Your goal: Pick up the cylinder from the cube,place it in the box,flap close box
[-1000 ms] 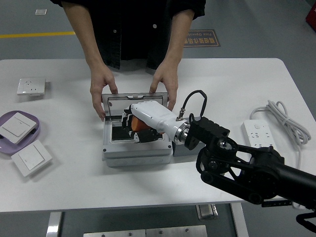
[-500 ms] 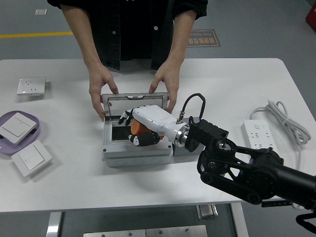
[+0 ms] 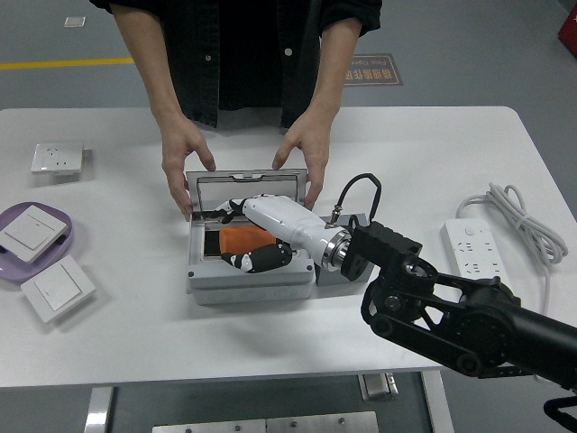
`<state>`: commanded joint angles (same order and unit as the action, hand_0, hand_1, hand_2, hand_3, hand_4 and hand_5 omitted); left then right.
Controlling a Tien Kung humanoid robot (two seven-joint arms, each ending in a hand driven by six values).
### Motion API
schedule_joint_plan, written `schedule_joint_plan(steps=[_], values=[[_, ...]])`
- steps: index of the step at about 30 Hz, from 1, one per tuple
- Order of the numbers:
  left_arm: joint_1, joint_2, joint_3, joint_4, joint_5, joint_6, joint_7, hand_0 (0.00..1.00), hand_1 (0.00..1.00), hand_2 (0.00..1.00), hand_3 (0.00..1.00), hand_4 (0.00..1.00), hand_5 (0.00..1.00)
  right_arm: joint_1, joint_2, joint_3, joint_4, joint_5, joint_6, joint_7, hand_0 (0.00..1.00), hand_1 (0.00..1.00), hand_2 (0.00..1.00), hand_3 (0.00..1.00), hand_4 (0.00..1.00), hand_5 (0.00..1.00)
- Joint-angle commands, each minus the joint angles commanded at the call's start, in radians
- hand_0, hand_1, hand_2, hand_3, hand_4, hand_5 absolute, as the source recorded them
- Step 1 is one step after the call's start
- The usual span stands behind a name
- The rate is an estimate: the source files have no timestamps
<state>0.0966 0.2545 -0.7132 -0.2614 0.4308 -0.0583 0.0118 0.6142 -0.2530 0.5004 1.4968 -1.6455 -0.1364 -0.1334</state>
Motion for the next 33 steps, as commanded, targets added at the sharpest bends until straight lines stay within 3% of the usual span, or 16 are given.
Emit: schedule_joint_plan(steps=[8, 9, 11, 14, 15, 22, 28, 33], values=[[0.002, -0.003, -0.019, -0.005, 0.020, -0.001, 0.001, 0.611, 0.624, 0.624, 0.639, 0.698, 0.247, -0.028, -0.055, 0.062, 0.150, 0.274, -0.030, 0.083, 0.892, 0.745, 0.746, 0.835, 0.920, 0.349], [0.002, -0.002, -0.019, -0.005, 0.020, -0.001, 0.001, 0.611, 0.625, 0.624, 0.640, 0.701, 0.252, -0.023, -0.058, 0.065, 0.160, 0.299, -0.031, 0.084, 0.833, 0.707, 0.704, 0.774, 0.778, 0.279], [0.001, -0.001, -0.016, -0.005, 0.018, -0.001, 0.001, 0.611, 0.625, 0.624, 0.640, 0.701, 0.252, 0.006, -0.065, 0.068, 0.164, 0.346, -0.029, 0.079, 0.833, 0.707, 0.704, 0.774, 0.778, 0.279], [-0.002, 0.002, -0.014, -0.004, 0.016, -0.002, 0.001, 0.611, 0.625, 0.624, 0.640, 0.701, 0.252, 0.057, -0.072, 0.064, 0.130, 0.392, -0.027, 0.070, 0.833, 0.707, 0.704, 0.774, 0.778, 0.279], [-0.004, 0.004, -0.013, -0.004, 0.016, -0.002, 0.001, 0.611, 0.624, 0.624, 0.640, 0.700, 0.252, 0.081, -0.073, 0.059, 0.106, 0.402, -0.027, 0.070, 0.813, 0.694, 0.689, 0.728, 0.756, 0.305], [-0.010, 0.011, -0.003, -0.002, 0.009, -0.002, 0.002, 0.611, 0.624, 0.623, 0.639, 0.694, 0.247, 0.205, -0.070, 0.017, -0.060, 0.462, -0.016, 0.075, 0.812, 0.691, 0.687, 0.726, 0.752, 0.313], [-0.010, 0.013, -0.004, -0.002, 0.009, -0.002, 0.002, 0.611, 0.623, 0.623, 0.639, 0.692, 0.244, 0.220, -0.076, -0.017, -0.193, 0.502, -0.016, 0.083, 0.808, 0.687, 0.684, 0.724, 0.737, 0.309], [-0.008, 0.012, -0.005, -0.002, 0.009, -0.002, 0.003, 0.611, 0.623, 0.623, 0.639, 0.691, 0.243, 0.188, -0.103, -0.042, -0.181, 0.508, -0.025, 0.080, 0.799, 0.685, 0.681, 0.724, 0.728, 0.317]])
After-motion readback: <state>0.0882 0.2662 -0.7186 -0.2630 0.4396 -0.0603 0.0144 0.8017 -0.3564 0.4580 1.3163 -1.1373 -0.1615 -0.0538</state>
